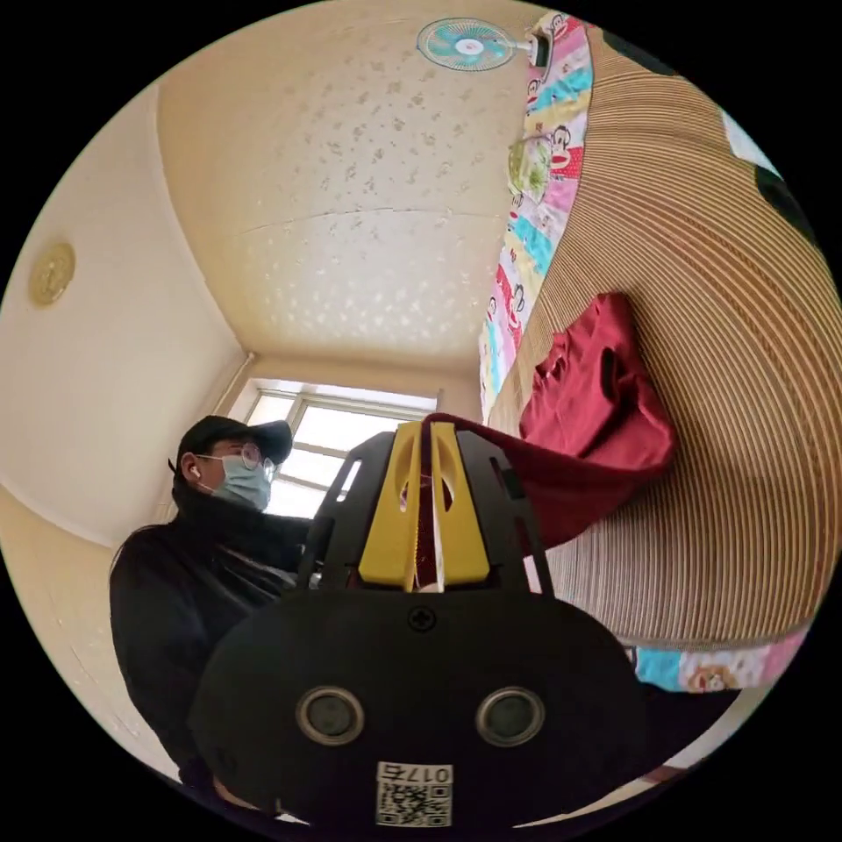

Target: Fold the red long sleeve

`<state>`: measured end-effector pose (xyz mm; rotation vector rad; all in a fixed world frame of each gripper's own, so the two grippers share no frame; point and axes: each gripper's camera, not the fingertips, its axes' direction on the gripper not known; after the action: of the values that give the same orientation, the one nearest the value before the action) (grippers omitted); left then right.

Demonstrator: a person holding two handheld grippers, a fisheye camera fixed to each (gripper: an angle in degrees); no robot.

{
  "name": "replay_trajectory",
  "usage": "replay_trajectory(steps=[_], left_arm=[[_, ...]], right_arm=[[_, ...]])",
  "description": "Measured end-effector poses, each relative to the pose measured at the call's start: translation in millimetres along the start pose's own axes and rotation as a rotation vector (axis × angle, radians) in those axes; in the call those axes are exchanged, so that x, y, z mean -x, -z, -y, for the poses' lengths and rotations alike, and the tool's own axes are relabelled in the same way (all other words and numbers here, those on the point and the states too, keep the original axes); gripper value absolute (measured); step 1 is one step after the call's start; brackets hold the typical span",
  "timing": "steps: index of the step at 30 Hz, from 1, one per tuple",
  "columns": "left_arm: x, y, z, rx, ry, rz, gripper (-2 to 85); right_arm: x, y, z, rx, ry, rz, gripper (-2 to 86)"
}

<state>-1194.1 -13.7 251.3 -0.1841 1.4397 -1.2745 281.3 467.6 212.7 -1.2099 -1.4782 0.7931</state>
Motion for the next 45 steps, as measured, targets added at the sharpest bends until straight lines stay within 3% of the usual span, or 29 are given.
replay_trajectory(steps=[4, 6, 8, 10, 14, 20, 24, 28, 31, 33, 35, 37, 38, 40, 42, 45], left_arm=[[11.6, -40.3, 108.1, -0.095, -0.094, 0.108, 6.5], [26.5, -57.7, 157.5, -0.137, -0.179, 0.181, 9.8], [44.2, -60.6, 172.6, -0.128, -0.077, 0.243, 12.1], [49.2, -50.8, 155.2, -0.207, -0.046, 0.266, 12.6], [58.9, -31.7, 71.2, -0.327, 0.069, 0.545, 18.6], [119.9, -77.4, 27.1, -0.226, 0.227, 0.498, 20.9], [54.9, -90.8, 44.0, -0.388, -0.021, 0.743, 19.1], [29.1, -133.3, 101.1, -0.214, -0.212, 0.758, 16.8], [35.7, -188.4, 151.6, -0.1, -0.315, 0.954, 15.2], [71.9, -237.1, 186.4, 0.076, -0.319, 1.09, 12.4], [106.5, -260.6, 198.6, 0.178, -0.267, 1.253, 7.7], [100.9, -248.9, 195.0, 0.074, -0.283, 1.2, 3.7], [91.9, -223.9, 188.5, -0.065, -0.275, 1.031, 3.5], [94.9, -183.9, 178.3, -0.257, -0.19, 0.859, 3.6], [133.4, -164.1, 185.6, -0.207, -0.097, 0.783, 4.1], [162.3, -148.5, 178.7, -0.186, -0.07, 0.643, 7.8]], right_arm=[[-43.0, -71.1, 103.7, 0.016, 0.091, -0.098, 3.6], [-54.5, -106.8, 136.8, 0.021, 0.055, -0.248, 3.2], [-47.5, -129.6, 134.0, 0.027, 0.02, -0.369, 3.2], [-29.9, -157.5, 112.3, 0.108, 0.083, -0.429, 3.1], [-0.2, -210.7, 32.1, 0.209, 0.245, -0.74, 3.2], [-47.6, -273.4, -17.3, 0.404, 0.292, -1.132, 5.3], [-25.6, -282.8, -17.1, 0.334, 0.419, -1.149, 7.1], [-33.2, -303.4, 10.1, 0.35, 0.403, -1.151, 8.6], [-51.1, -330.1, 31.9, 0.385, 0.375, -1.127, 9.2], [-82.3, -358.1, 31.8, 0.51, 0.374, -1.222, 7.3], [-85.1, -363.3, 19.2, 0.51, 0.46, -1.297, 4.6], [-61.1, -346.5, 9.3, 0.33, 0.514, -1.289, 3.5], [-52.5, -336.2, 8.0, 0.246, 0.498, -1.31, 2.9], [-64.8, -331.7, 12.7, 0.276, 0.451, -1.317, 2.6], [-96.6, -338.7, 17.4, 0.423, 0.408, -1.31, 2.4], [-71.7, -333.4, 27.1, 0.387, 0.363, -1.261, 2.4]])
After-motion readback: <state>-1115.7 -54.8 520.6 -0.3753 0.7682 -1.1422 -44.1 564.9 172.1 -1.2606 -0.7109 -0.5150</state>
